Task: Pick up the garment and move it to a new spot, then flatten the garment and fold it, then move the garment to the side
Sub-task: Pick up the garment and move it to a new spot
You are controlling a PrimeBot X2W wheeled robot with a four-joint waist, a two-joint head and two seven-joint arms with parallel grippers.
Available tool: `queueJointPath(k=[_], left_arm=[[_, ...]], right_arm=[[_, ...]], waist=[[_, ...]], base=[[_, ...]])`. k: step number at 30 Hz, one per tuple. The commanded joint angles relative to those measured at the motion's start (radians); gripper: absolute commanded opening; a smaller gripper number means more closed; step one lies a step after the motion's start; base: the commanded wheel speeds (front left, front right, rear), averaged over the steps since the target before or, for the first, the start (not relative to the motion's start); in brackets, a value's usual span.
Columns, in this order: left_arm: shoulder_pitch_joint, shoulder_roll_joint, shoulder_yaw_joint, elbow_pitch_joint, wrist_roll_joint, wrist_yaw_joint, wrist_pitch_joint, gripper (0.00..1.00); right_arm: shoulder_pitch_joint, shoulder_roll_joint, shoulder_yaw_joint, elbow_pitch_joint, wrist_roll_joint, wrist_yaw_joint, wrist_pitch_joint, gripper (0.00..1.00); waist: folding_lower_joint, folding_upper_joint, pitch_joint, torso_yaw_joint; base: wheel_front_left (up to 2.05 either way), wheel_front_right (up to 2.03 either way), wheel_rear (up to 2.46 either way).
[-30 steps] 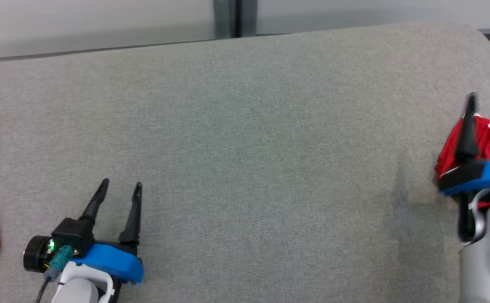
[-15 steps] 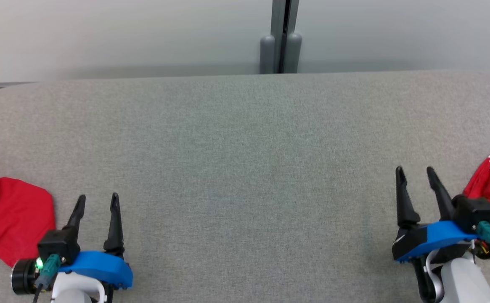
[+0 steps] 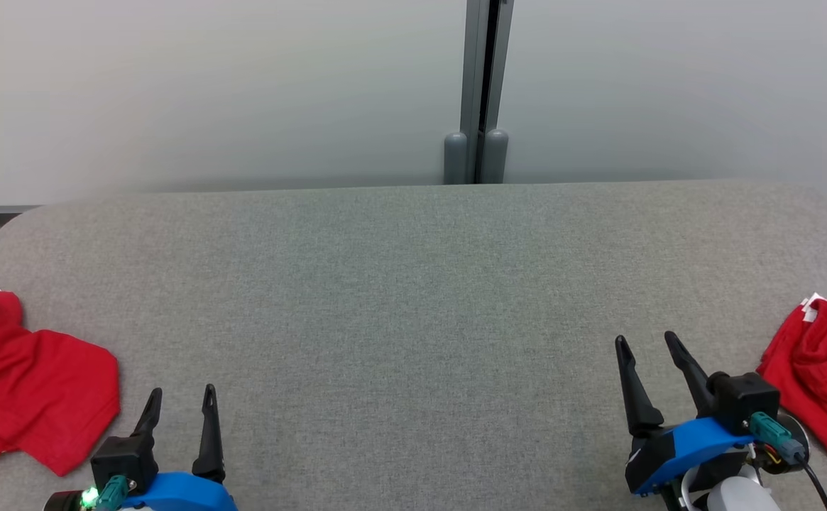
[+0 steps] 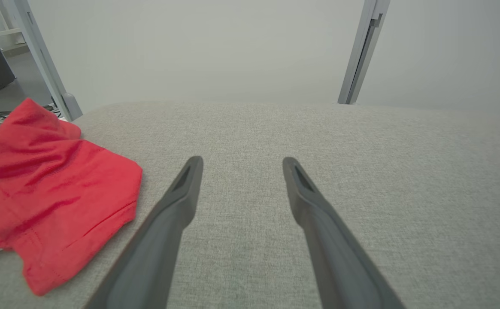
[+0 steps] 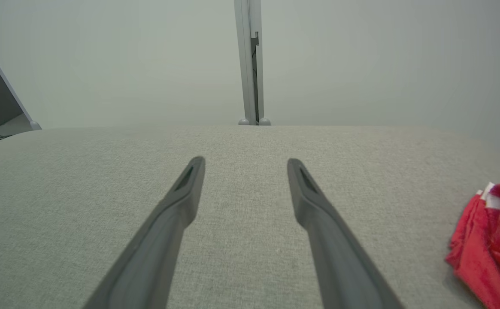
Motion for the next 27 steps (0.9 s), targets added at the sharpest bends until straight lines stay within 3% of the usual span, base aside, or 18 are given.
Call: queueJointPath(k=[1,9,14,27], left_arm=[[0.005,-0.004,0.004,-0.001,0.008,0.005,0.0,1.0],[0.018,-0.014,0.016,0.004,0.016,0.009,0.0,1.0],[0.009,-0.017,0.013,0.006,0.015,0.005,0.0,1.0],[-0.027,-0.005,0.055,0.037,0.008,-0.004,0.0,1.0]], right_arm=[[0.02,-0.004,0.004,0.002,0.008,0.0,-0.004,1.0],[0.027,-0.004,0.01,-0.006,0.019,0.0,-0.004,1.0],[0.027,-0.004,0.012,-0.002,0.02,0.0,-0.004,1.0],[-0.012,-0.004,0.068,0.018,0.03,0.0,-0.004,1.0]], waist=[[0.0001,0.0001,-0.006,-0.003],[0.0001,0.0001,-0.025,0.0],[0.0001,0.0001,-0.018,0.041],[0.0001,0.0001,0.034,0.315]], base=[[0.0,0.0,0.0],[0.0,0.0,0.0],[0.0,0.0,0.0],[0.0,0.0,0.0]])
